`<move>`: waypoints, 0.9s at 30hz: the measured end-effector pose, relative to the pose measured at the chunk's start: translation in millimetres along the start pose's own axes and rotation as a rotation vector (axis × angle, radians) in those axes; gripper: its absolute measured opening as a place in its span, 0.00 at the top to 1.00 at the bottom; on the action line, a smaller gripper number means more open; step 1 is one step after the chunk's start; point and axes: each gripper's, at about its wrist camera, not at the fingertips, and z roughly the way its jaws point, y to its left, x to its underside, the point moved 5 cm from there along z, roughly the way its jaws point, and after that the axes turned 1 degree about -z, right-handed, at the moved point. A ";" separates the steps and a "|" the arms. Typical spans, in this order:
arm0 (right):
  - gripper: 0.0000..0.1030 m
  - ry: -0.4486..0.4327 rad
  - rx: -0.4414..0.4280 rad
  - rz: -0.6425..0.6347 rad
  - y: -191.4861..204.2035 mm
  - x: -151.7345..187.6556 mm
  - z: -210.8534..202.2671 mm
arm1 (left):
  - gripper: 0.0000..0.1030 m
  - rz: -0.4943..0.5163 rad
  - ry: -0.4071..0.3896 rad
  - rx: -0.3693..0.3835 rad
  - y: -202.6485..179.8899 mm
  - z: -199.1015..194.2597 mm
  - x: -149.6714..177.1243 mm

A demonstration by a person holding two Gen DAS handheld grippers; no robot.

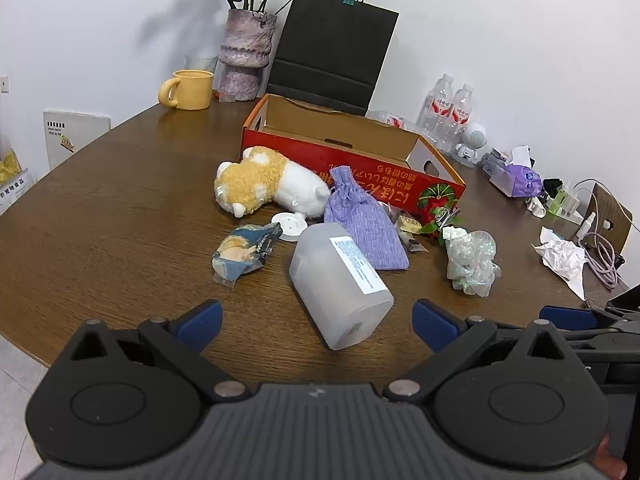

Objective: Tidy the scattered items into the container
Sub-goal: 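Approach the white plastic jug and crinkled plastic bag with both tools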

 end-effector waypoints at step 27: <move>0.00 0.010 0.003 0.003 -1.0 0.3 0.5 | 0.00 0.009 0.005 0.002 -1.8 0.0 1.3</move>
